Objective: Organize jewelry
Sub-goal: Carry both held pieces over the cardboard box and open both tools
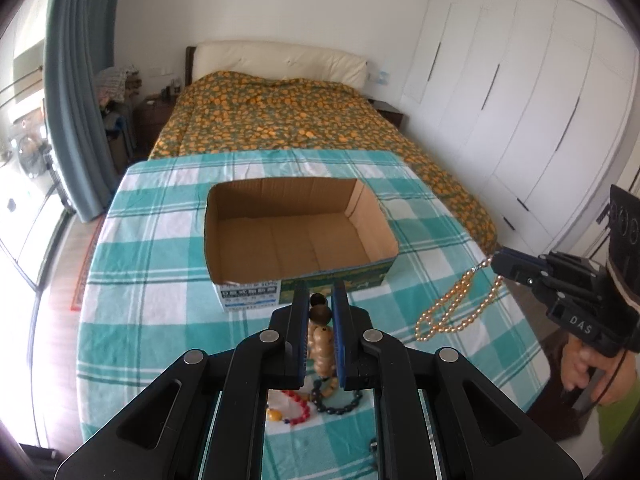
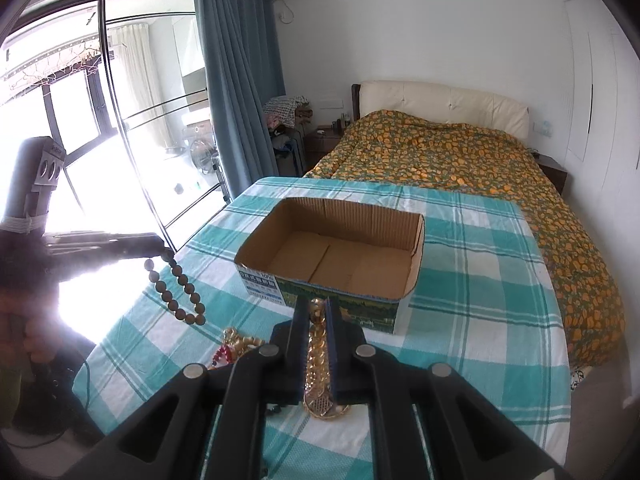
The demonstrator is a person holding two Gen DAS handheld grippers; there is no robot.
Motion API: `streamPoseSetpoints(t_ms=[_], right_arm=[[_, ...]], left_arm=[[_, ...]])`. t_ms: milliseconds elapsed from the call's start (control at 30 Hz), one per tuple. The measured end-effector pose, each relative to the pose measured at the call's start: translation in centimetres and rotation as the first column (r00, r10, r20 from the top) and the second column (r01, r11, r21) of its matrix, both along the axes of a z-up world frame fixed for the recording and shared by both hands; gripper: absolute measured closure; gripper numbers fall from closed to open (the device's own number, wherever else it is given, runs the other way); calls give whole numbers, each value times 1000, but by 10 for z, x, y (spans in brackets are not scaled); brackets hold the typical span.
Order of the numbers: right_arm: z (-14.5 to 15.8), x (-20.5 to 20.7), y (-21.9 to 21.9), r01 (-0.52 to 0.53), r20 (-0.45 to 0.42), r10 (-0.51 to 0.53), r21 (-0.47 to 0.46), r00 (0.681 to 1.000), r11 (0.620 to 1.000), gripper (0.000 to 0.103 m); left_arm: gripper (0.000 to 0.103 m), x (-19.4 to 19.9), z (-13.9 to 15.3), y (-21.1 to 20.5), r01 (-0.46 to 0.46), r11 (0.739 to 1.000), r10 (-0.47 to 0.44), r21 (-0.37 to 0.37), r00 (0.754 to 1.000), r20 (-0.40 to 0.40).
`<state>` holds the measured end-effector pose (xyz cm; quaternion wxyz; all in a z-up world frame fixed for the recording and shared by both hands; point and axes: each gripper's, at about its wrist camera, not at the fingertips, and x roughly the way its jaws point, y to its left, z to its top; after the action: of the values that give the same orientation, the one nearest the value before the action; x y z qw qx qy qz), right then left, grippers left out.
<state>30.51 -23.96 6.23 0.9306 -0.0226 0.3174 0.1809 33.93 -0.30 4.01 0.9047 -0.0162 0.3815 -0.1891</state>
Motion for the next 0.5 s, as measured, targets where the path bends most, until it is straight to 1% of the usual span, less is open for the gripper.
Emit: streamPoseSetpoints(t_ms=[67,133,233,367,500], right_arm=[[17,20,12,-6,28,7,-24,1000,1000,95],[28,44,22,-8,43,10,-40,999,999,95],[30,83,35,-15,32,17,-48,999,999,95],[9,134,47,-9,-9,8,-59,1000,998,95],[-28,175,48,3,-69,-7,-57,998,998,95]], left_arm=[[94,19,9,-5,1,1000,-1,12,1000,6],[94,42,12,-11,-1,1000,1,21,1000,2],[94,74,8,-19,-12,999,12,38,1000,-2],[94,116,-18,-21,-36,999,37,28,998,-48],[94,151,-51,-26,-60,997,63,44,994,-85]])
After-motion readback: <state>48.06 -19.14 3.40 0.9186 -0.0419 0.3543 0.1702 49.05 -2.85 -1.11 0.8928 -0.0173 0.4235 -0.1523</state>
